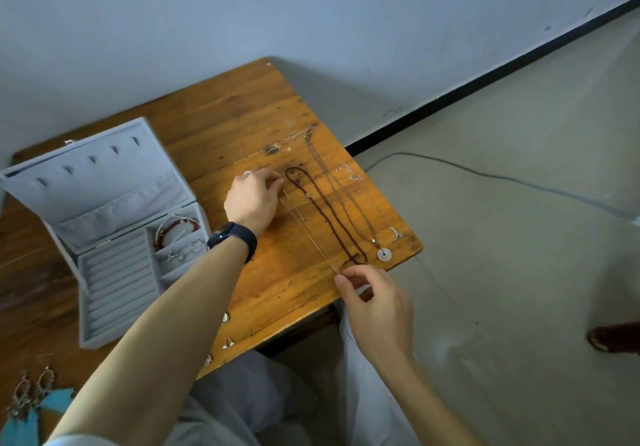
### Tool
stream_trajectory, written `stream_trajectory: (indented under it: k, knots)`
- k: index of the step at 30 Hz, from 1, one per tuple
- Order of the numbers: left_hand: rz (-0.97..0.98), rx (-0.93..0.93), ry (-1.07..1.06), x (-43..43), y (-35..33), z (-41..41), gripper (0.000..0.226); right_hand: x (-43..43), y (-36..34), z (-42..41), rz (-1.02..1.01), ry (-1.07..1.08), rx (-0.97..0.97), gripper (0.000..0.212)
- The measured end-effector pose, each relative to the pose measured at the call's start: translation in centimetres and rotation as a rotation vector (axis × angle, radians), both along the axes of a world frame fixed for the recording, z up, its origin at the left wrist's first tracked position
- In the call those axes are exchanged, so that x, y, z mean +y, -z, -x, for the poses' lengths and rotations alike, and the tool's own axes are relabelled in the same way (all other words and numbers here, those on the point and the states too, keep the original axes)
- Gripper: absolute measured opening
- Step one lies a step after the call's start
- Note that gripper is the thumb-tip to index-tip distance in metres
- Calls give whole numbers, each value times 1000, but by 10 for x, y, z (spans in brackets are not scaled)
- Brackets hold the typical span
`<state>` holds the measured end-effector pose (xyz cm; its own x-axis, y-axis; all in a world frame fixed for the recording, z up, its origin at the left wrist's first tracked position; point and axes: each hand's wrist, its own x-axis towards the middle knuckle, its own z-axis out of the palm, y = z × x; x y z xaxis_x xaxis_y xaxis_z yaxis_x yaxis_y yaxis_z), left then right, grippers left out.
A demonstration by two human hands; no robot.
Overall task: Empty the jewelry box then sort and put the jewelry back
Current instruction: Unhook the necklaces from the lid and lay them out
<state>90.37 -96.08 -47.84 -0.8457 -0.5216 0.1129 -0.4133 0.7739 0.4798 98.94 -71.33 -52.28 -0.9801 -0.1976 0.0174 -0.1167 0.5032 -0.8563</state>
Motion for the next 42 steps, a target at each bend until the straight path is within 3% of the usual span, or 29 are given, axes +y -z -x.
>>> stream_trajectory:
  k: [6, 12, 32, 37, 42]
  knots:
    - [63, -8, 11, -4, 7, 2, 24, -4, 10, 1, -129, 11, 168, 21]
    - [82, -13, 12, -3, 10, 6, 27, -5, 20, 0, -131, 2, 301, 26]
    - [204, 19, 100, -3, 5, -7, 30, 5, 33, -6, 23, -40, 290, 26]
    - [246, -18, 183, 6, 6, -27, 35, 13, 31, -14, -39, -83, 382, 27]
    - [260, -154, 251, 17, 10, -36, 50, 12, 34, -13, -123, -185, 447, 40]
